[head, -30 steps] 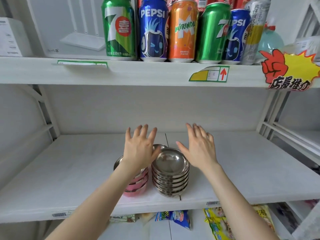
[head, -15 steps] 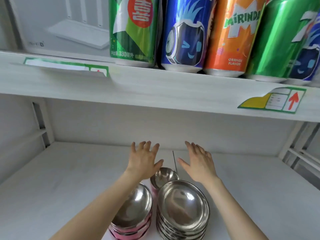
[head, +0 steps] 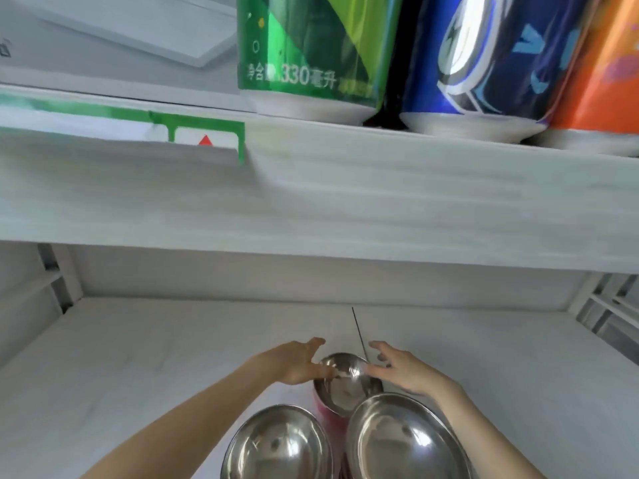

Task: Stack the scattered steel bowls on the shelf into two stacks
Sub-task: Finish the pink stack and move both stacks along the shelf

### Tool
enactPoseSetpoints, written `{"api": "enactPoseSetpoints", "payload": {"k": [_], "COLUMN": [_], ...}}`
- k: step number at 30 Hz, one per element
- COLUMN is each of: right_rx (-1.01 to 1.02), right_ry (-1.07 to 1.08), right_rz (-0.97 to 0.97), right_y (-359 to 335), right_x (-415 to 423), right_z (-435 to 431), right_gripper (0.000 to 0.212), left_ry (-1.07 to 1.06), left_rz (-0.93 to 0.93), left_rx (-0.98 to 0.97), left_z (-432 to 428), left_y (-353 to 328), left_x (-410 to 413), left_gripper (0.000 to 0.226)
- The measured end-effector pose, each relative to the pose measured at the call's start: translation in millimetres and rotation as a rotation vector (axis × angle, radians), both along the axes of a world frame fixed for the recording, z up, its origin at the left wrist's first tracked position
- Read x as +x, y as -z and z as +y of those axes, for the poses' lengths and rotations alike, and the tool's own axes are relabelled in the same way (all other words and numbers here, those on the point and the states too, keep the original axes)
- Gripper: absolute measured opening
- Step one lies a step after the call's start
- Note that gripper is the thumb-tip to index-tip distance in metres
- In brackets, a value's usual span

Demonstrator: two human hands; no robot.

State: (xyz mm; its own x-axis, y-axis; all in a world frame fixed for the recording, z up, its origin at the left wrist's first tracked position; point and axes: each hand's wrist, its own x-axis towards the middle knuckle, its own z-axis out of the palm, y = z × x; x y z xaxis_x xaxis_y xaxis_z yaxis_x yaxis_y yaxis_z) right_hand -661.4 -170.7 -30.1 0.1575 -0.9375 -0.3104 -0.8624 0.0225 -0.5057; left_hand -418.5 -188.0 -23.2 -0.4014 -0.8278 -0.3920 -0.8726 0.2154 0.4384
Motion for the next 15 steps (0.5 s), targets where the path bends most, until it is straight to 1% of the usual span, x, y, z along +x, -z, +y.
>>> {"api": "enactPoseSetpoints", "payload": {"k": [1,2,3,6,8,10,12,13,15], "right_rx": [0.021,0.043,0.058,0.105,0.138,0.163,0.176,0.178,0.175], "right_ry": [-0.004,-0.008,-0.012,-0.007,-0.007,-0.007,-0.012,-0.015,0.004], "right_rz": [0.009,0.023,0.031,0.031,-0.003,-0.068,-0.124,-0.158,-0.228], "right_y": [2.8,6.0,9.4,18.2,17.0,12.0,8.5,7.7,13.6], "right_x": [-1.6,-3.3,-4.5,-6.4,-3.1,2.1,4.5,5.4,1.5], "right_z": [-1.1,-3.5,-5.0,-7.8,-6.4,-2.2,0.2,1.5,-1.4], "right_gripper": [0.105,0.107,0.102,0.074,0.056,0.031,0.019,0.02,0.036], "left_ry": [0.004,0.008,0.016,0.035,0.037,0.035,0.029,0.022,0.003], "left_rz": [0.017,0.032,0.046,0.105,0.167,0.198,0.209,0.218,0.232], "left_rx": [0.032,0.057,0.078,0.135,0.168,0.205,0.246,0.261,0.272], "left_z": [-0.6,-1.1,-0.8,2.8,4.9,6.9,9.0,10.0,10.7], "left_y": [1.4,2.2,3.3,4.2,4.2,3.3,3.6,4.7,6.4], "left_x": [-0.5,-1.2,-1.6,-4.9,-6.3,-6.2,-6.5,-6.8,-6.9], "left_gripper": [0.086,0.085,0.084,0.076,0.069,0.069,0.072,0.073,0.073]}}
